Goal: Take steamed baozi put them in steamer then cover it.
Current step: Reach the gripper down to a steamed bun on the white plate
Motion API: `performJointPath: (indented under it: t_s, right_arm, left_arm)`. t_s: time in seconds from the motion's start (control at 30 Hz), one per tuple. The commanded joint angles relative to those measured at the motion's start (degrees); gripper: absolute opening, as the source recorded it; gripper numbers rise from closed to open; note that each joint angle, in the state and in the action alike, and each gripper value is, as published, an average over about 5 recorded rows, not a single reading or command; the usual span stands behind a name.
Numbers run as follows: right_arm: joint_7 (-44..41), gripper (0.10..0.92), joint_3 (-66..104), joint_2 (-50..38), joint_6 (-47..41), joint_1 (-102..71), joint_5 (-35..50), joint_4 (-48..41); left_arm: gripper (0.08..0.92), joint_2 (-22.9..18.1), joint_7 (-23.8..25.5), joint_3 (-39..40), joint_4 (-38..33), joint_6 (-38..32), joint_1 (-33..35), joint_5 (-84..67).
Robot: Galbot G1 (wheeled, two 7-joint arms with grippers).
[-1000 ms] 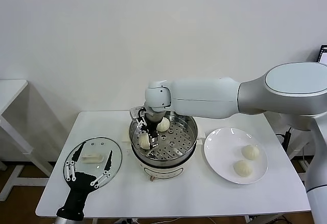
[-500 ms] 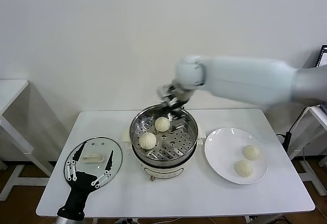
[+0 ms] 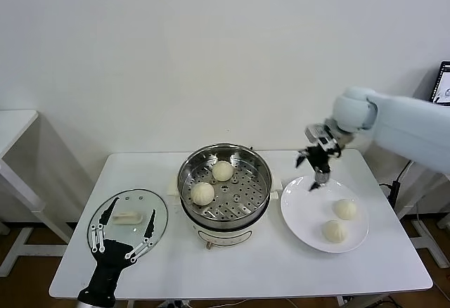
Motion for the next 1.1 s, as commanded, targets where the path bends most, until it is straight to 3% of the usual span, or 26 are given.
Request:
performJointPath:
  t_s: [0.03,1.1]
  right_arm:
    - [-1.6,0.823,4.3,-4.5,2.2,-13.2,-5.7,-5.1]
    - [-0.3,0.818,9.0,-3.0,2.3,-20.1,-10.0,-7.5]
  left_arm:
    - [0.823,-0.2,-0.1,-0.1,0.4,-0.3,0.6,0.3]
    - [0.823,-0.8,-0.3,-0.9,1.8,-0.9,0.8,0.1]
